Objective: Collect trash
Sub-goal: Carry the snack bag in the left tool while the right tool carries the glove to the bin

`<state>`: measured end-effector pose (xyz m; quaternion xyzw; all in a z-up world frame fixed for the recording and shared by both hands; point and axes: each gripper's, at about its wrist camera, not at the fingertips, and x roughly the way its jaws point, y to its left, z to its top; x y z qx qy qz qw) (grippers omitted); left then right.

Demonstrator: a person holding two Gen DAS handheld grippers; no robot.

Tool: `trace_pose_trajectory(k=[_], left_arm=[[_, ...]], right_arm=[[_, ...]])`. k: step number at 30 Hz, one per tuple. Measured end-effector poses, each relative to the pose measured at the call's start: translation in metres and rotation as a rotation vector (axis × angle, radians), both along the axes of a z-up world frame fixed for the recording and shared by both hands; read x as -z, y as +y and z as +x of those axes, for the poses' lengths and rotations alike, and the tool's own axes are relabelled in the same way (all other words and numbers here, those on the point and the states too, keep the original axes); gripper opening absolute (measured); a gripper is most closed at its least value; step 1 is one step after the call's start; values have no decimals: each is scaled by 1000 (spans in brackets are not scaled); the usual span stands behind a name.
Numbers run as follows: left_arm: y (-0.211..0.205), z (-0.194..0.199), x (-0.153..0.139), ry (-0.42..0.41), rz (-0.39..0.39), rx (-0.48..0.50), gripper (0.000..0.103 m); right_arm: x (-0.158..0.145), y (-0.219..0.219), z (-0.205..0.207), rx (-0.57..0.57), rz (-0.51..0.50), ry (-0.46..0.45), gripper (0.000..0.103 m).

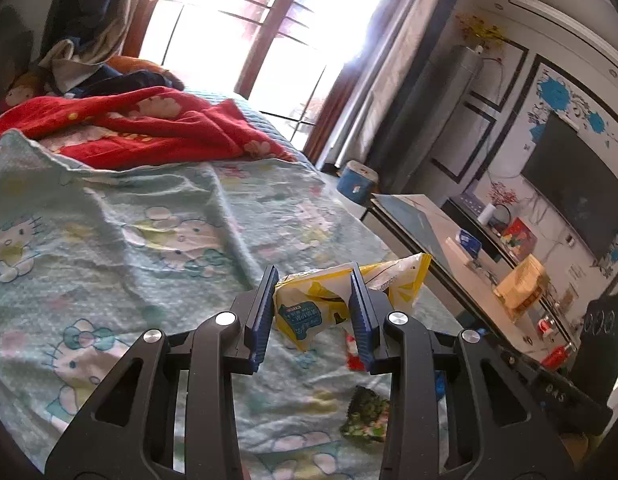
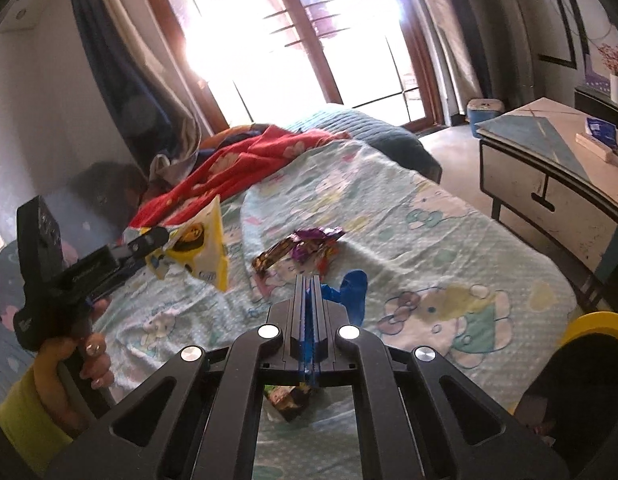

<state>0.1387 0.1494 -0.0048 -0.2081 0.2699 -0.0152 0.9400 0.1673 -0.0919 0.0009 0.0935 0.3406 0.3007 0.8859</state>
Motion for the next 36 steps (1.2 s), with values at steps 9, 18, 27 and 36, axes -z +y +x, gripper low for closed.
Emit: trace_pose_trajectory(k=[9,18,27,36], left_arm=[[-35,2,-1,3,38,74,27],[-80,5,-2,-6,75,166,27],[-131,12,-2,-6,127,275,27],[-176,15,3,-7,164,381,27]], right_arm=[[-10,-37,-2,80,28,-22,2],[-18,-79,-6,157,44,-40,2],[-24,-121,-14,219,43,-55,2],[-23,-158,-19,288,31,-64,2]])
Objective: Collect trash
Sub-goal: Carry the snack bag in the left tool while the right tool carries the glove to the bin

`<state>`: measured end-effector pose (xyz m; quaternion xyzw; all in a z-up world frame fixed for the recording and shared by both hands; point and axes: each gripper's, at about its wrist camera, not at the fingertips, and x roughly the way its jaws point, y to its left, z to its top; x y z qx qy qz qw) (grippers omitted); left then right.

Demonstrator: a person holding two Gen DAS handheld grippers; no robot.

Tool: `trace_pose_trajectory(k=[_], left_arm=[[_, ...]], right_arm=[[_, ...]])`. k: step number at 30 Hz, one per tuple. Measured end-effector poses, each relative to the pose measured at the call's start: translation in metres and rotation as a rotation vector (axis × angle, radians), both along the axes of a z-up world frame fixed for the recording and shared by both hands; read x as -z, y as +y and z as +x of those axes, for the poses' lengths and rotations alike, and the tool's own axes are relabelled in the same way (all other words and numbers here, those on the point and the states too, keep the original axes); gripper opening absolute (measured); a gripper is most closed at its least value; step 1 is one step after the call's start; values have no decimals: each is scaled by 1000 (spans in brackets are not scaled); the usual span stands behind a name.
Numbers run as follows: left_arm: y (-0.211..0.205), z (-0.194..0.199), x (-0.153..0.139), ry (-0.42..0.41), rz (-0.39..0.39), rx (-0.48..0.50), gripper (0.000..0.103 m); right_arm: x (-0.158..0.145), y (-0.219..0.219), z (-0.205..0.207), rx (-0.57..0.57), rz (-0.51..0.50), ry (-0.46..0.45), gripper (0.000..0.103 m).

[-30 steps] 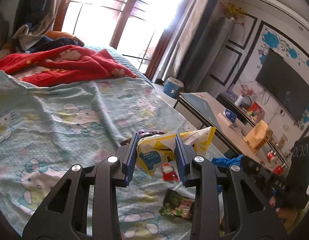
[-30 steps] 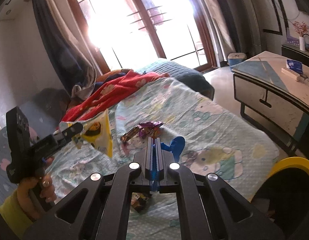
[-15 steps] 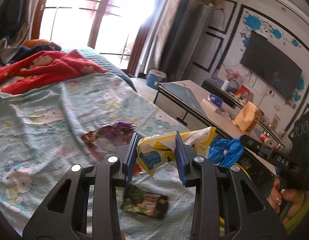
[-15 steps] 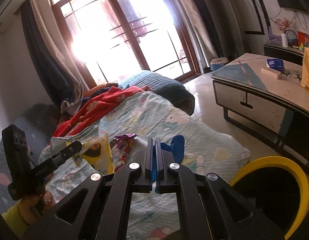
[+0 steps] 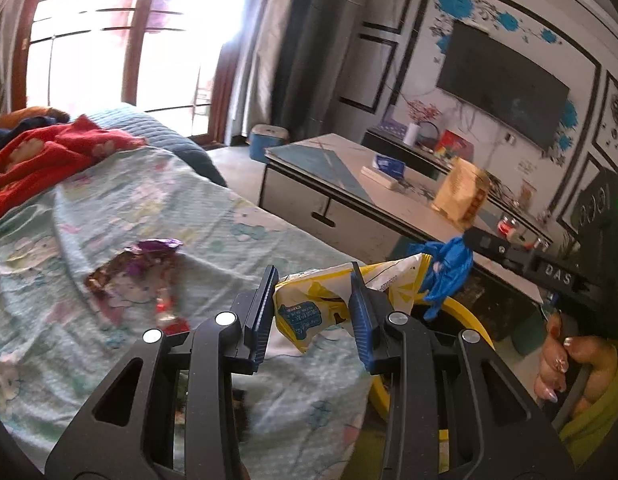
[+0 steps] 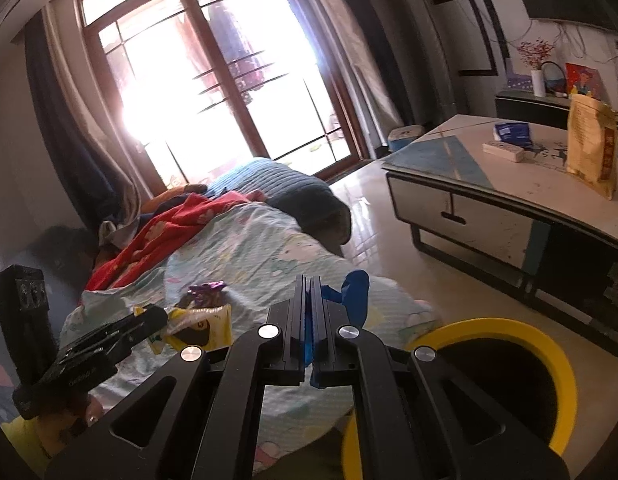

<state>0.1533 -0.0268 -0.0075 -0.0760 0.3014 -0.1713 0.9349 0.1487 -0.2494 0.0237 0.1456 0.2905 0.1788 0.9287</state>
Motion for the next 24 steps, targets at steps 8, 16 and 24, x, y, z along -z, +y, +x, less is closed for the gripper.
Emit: trace_pose_trajectory(k=[8,16,24], left_arm=[[-41,-2,13,11,43,94,27],[-77,-8,29,34,75,178,27],[-109,-14,43,53,116,263,27]], right_arm=[[4,-30,-7,62,-8,3,2],[12,-55,-12,121,-15,24,2],[23,-80,-14,169,-18,60,2]])
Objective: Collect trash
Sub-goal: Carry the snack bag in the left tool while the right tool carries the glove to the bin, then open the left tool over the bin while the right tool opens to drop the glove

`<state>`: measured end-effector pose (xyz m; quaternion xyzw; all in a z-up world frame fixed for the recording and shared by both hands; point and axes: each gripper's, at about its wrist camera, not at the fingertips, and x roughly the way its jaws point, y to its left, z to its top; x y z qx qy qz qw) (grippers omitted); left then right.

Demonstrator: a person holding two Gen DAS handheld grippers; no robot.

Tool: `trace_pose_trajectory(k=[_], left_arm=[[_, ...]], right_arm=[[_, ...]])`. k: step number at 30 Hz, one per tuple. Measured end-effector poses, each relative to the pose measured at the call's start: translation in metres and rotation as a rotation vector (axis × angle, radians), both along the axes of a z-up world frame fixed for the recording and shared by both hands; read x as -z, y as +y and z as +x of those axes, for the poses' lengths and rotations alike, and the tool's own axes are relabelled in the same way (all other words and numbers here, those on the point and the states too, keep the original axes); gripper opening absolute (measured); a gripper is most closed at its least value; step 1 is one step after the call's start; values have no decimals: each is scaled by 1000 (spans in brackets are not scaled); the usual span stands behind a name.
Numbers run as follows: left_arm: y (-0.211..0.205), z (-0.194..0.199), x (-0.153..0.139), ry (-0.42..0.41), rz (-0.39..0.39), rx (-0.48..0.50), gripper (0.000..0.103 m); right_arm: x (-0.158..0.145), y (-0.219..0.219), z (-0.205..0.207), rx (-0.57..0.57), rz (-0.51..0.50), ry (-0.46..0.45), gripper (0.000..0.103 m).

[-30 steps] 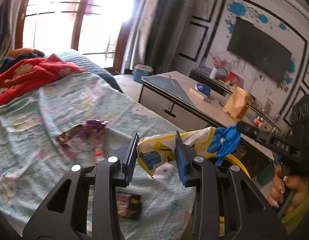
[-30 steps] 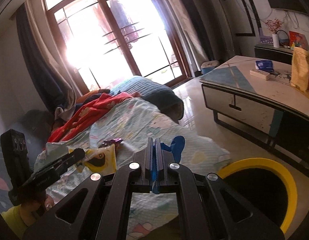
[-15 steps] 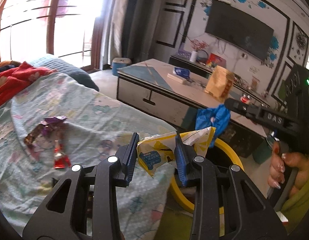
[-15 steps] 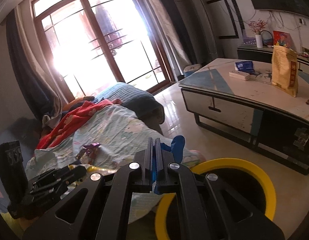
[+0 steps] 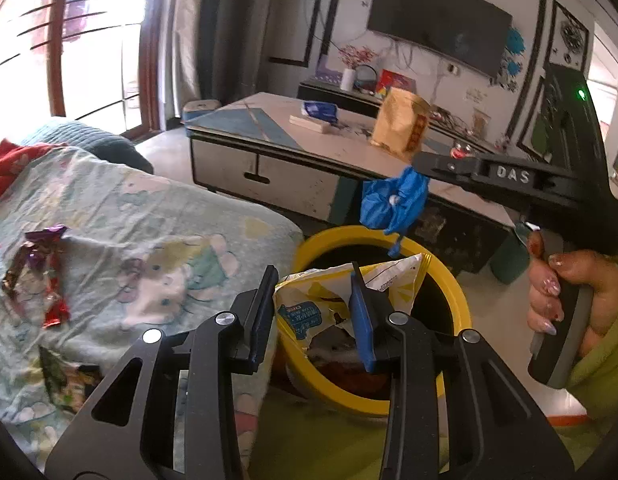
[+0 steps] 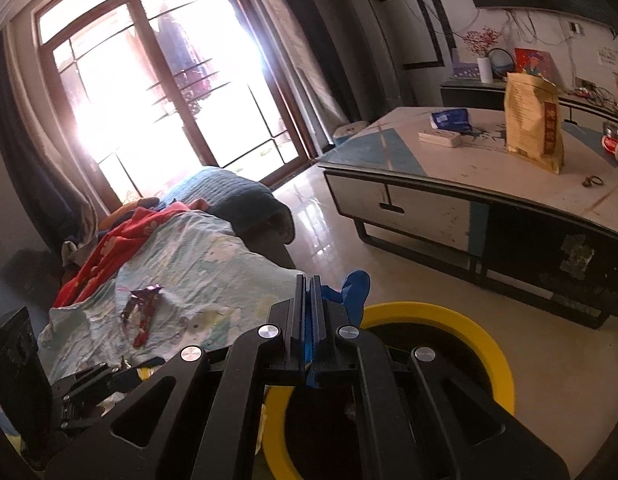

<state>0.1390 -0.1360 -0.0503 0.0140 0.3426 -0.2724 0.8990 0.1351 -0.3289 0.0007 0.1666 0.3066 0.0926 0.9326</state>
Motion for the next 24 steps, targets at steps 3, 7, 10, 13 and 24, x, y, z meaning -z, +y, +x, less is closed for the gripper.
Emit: trace_pose_trajectory(k=[3,7,10,13,24], left_arm=[[-12,-3,6,9,15,29,28],[-27,-6,16,26,31,62,28],[-37,-8,21,39,40,84,28],[-48,-11,27,56,47,109,28],[-64,-4,44,118,24,131,69]], right_arm=[[6,-10,-2,16,1,19,2],[14,-19,-4,30,6,47,2],[19,-24,-5,39,16,67,2],[24,-29,-4,42,27,90,2],[40,-45,-3,105,74,149,42]])
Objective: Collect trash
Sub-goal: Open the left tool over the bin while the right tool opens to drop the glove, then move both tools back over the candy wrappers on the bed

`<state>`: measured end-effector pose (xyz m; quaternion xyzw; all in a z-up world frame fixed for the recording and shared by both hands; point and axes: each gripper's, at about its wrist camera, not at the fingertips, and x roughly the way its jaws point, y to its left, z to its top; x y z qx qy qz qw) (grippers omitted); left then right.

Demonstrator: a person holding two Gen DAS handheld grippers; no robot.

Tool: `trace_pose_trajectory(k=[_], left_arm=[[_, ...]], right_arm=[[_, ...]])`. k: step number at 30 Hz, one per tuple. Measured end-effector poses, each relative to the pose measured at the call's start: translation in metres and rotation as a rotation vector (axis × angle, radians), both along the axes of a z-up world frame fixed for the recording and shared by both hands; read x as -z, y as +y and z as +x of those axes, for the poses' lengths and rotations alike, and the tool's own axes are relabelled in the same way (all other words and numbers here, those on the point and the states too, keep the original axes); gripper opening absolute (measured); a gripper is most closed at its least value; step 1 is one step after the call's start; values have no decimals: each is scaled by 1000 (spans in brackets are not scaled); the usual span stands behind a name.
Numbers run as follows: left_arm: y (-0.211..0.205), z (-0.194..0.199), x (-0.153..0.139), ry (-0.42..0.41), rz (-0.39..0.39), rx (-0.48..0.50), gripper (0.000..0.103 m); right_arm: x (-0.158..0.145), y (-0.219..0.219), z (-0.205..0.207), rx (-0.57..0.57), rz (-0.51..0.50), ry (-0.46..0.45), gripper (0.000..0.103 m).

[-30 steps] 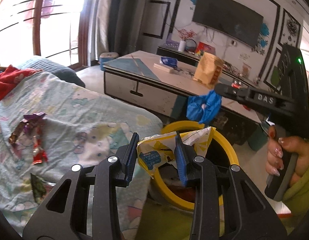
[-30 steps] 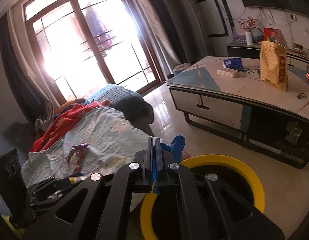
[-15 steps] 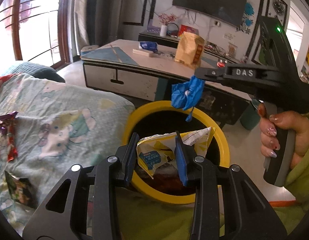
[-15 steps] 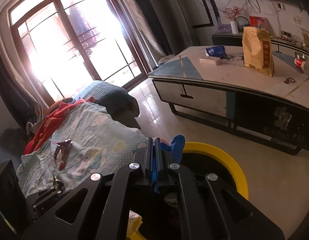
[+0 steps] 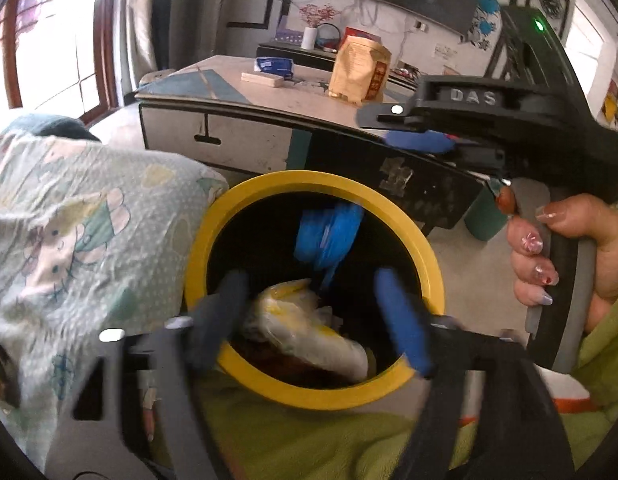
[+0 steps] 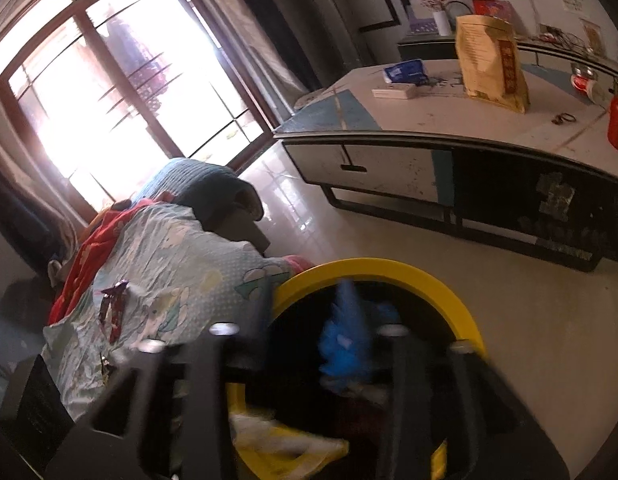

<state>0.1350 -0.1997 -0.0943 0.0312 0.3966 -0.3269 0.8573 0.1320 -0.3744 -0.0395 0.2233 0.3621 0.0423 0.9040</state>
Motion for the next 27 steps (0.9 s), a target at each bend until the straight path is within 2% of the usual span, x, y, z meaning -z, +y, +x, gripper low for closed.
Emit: trace_pose_trajectory(k=[2,3,5,11,27], left_arm=[[6,1,-1,7,-21,-19,72],[10,1,-2,6,-27,-35,80],[19,2,-6,-1,-45,-71,90],[44,4,-16,-26,-71,-155,92],[102,1,-45,-112,-100,-298,92]], right_arm=[[2,-2,1,12,-6,7,46],[2,-3,1,15,-3,9,49],[4,-3,1,30,0,9,52],[5,4,1,22,-14,5,59],[-6,39,1,-40,-72,-46,67]])
